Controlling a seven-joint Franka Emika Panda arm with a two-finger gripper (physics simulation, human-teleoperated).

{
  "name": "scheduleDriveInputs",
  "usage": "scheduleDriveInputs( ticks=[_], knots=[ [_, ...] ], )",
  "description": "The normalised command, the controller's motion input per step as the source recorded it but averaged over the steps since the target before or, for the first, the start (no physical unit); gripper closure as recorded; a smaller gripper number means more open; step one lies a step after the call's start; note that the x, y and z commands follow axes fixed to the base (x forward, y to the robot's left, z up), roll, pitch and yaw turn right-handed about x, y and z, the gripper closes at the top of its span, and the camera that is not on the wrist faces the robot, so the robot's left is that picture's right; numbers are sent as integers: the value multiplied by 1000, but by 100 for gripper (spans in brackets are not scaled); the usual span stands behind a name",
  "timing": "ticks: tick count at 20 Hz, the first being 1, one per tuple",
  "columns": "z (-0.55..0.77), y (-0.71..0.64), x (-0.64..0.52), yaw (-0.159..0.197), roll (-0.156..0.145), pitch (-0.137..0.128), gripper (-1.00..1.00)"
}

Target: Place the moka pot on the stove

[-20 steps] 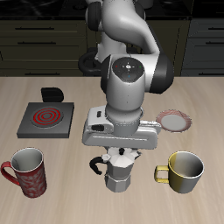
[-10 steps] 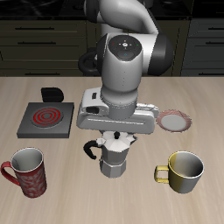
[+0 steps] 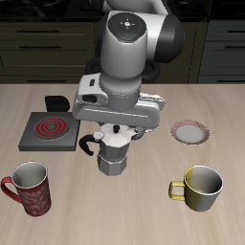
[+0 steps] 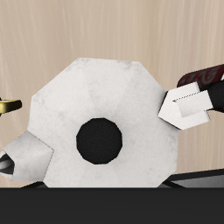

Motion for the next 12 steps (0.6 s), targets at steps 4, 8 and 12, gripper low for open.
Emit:
scheduleDriveInputs(
  ticks=[4,8,12],
  knots=[
    [141,-338,-388,-1,5,-41,100],
    [131,-239,-399,57,-25,-87,100],
    [70,-262,-450,-48,7,-29,100]
  ],
)
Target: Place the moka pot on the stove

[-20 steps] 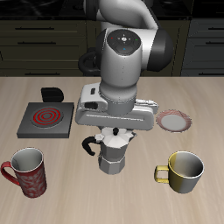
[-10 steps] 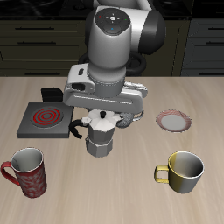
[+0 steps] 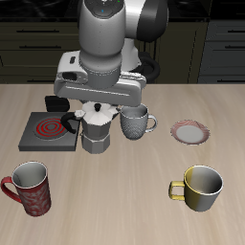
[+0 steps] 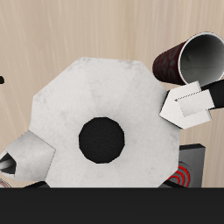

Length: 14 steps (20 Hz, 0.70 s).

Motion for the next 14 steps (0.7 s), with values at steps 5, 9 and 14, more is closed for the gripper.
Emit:
scheduleDriveInputs(
  ticks=[5,9,14],
  knots=[
    [63,-174,-671,35,18,-101,100],
    [56,-123,-393,-8,-3,-64,100],
    [-39,-42,-416,74,9,-78,100]
  ],
)
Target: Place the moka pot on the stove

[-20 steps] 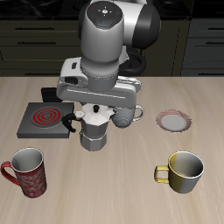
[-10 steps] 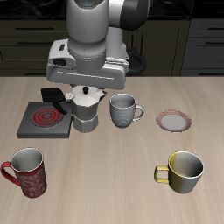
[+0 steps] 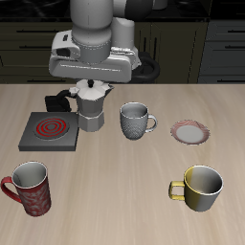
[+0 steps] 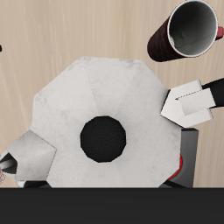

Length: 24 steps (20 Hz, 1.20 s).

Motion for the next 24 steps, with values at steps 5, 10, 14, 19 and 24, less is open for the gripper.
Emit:
scheduleDriveInputs(
  ticks=[5,10,14,19,24],
  knots=[
    [57,-153,-332,11,-23,-83,100],
    [-115,-260,-459,24,-2,-90,100],
    [-168,-122,-200,21,-6,-35,100],
    [-51,-146,-308,53,-29,-79,100],
    [74,-39,-281,30,14,-51,100]
  ],
)
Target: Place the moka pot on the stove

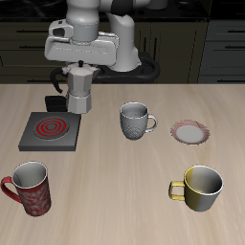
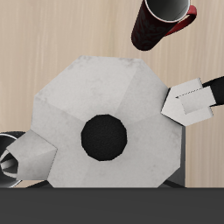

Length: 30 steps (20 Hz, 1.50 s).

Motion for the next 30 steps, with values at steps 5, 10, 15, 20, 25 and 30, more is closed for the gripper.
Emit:
scheduleDriveInputs(
  ticks=[5,10,15,20,25,30],
  knots=[
    [19,-123,-357,31,-1,-50,100],
    [-95,-153,-163,14,-17,-9,100],
    [-33,-239,-93,-11,-38,-19,100],
    [-127,-289,-73,-24,-32,20,100],
    [-94,-235,20,-12,-35,10,100],
    [-143,-125,-164,-9,-8,16,100]
  ],
)
